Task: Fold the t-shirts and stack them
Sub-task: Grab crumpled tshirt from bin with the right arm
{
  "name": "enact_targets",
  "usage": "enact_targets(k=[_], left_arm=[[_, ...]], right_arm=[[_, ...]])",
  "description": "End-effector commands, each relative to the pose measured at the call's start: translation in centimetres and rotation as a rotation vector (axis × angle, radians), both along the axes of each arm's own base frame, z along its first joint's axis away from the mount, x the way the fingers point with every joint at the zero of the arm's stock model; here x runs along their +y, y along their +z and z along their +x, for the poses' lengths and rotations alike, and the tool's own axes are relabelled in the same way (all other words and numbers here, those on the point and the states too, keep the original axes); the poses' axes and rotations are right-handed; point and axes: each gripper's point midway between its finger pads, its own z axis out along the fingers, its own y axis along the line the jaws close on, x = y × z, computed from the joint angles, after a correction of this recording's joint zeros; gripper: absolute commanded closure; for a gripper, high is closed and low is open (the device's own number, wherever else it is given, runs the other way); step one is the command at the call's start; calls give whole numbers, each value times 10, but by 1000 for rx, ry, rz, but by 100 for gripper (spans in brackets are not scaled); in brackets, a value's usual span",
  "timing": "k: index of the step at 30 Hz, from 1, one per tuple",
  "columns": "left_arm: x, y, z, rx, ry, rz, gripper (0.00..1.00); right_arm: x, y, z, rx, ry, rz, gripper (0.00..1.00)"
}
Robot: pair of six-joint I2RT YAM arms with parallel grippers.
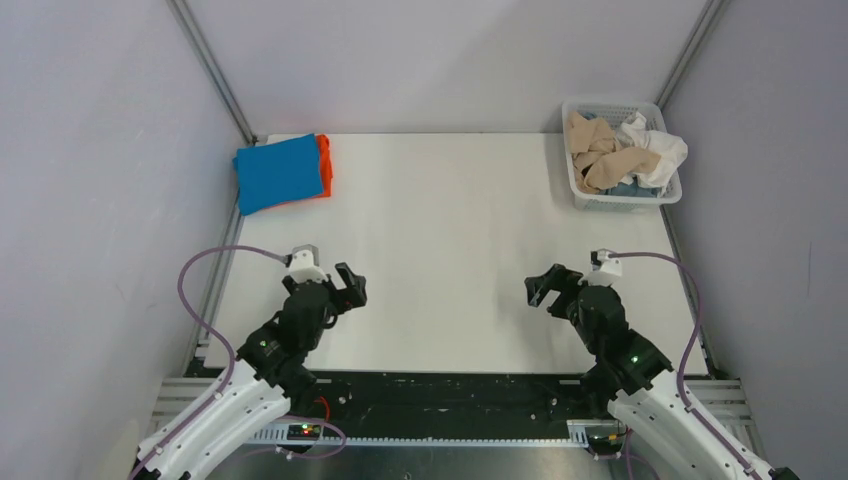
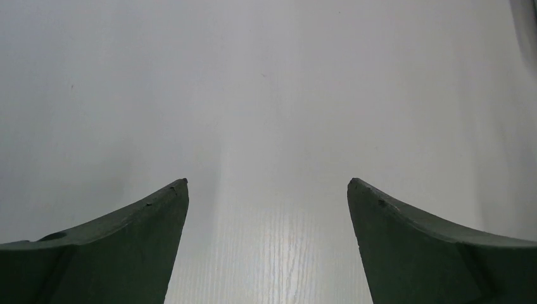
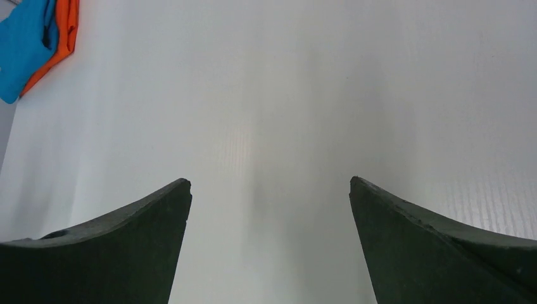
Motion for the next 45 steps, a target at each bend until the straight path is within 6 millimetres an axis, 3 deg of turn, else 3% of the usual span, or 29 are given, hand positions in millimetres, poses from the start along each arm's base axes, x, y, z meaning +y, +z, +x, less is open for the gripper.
enact_targets(k=[1, 4, 9, 10, 11, 12, 13, 14, 16, 19, 20, 21, 22, 24, 27, 28, 29, 30, 31, 32, 33, 34, 35, 38, 39, 40, 41, 43, 45], left_arm=[[1, 23, 7, -46, 28, -15, 2], [1, 25, 8, -45, 38, -24, 2], [0, 31, 10, -47, 46, -32, 2], [0, 30, 11, -46, 51, -31, 2], [2, 29, 12, -44, 60, -26, 2], [2, 29, 12, -43, 62, -27, 2], [2, 28, 12, -41, 65, -24, 2], [2, 27, 12, -39, 64, -22, 2], [1, 25, 11, -34, 59, -23, 2], [1, 23, 10, -34, 54, -27, 2], [1, 23, 10, -36, 54, -27, 2], [2, 24, 9, -41, 53, -28, 2], [3, 24, 9, -44, 56, -27, 2], [4, 24, 9, -54, 63, -33, 2], [7, 26, 8, -61, 67, -25, 2], [7, 26, 8, -65, 69, -23, 2], [8, 26, 8, -67, 69, -21, 2], [8, 27, 8, -71, 69, -23, 2], [8, 28, 8, -72, 67, -22, 2], [8, 28, 8, -72, 66, -21, 2], [8, 28, 8, -73, 67, -19, 2], [8, 28, 8, -74, 66, -20, 2], [8, 27, 7, -72, 63, -20, 2], [7, 27, 6, -73, 55, -27, 2], [7, 27, 6, -73, 53, -29, 2], [7, 28, 5, -76, 54, -35, 2], [7, 28, 5, -78, 53, -38, 2], [6, 33, 4, -90, 47, -55, 2], [4, 37, 3, -102, 35, -72, 2]], right_arm=[[-1, 35, 13, -121, -20, 18, 0], [-2, 69, 25, -226, -32, -1, 0], [-44, 128, 50, -265, -239, -131, 0], [-56, 124, 62, -218, -286, -169, 0], [-53, 139, 67, -207, -251, -149, 0], [-71, 130, 82, -137, -307, -165, 0], [-67, 142, 87, -116, -260, -131, 0], [-88, 131, 101, -47, -319, -125, 0], [-103, 131, 122, 9, -321, -90, 0], [-149, 135, 158, 31, -432, -82, 0], [-155, 146, 169, 0, -440, -71, 0], [-166, 135, 180, 27, -457, -75, 0], [-170, 146, 190, -7, -458, -75, 0], [-180, 142, 210, 0, -466, -92, 0], [-190, 113, 241, 72, -467, -118, 2], [-193, 116, 250, 65, -473, -121, 3], [-195, 97, 260, 109, -468, -129, 5], [-196, 103, 270, 97, -464, -130, 6], [-198, 84, 279, 143, -458, -131, 8], [-199, 90, 287, 142, -457, -127, 9], [-200, 71, 296, 189, -455, -120, 12], [-198, 78, 304, 190, -445, -114, 13], [-198, 60, 312, 231, -438, -108, 17], [-190, 48, 332, 275, -407, -86, 26], [-188, 47, 334, 282, -397, -84, 38], [-185, 49, 339, 276, -388, -86, 50], [-184, 54, 341, 270, -386, -88, 76], [-179, 67, 341, 247, -377, -100, 98], [-170, 97, 336, 187, -350, -127, 100]])
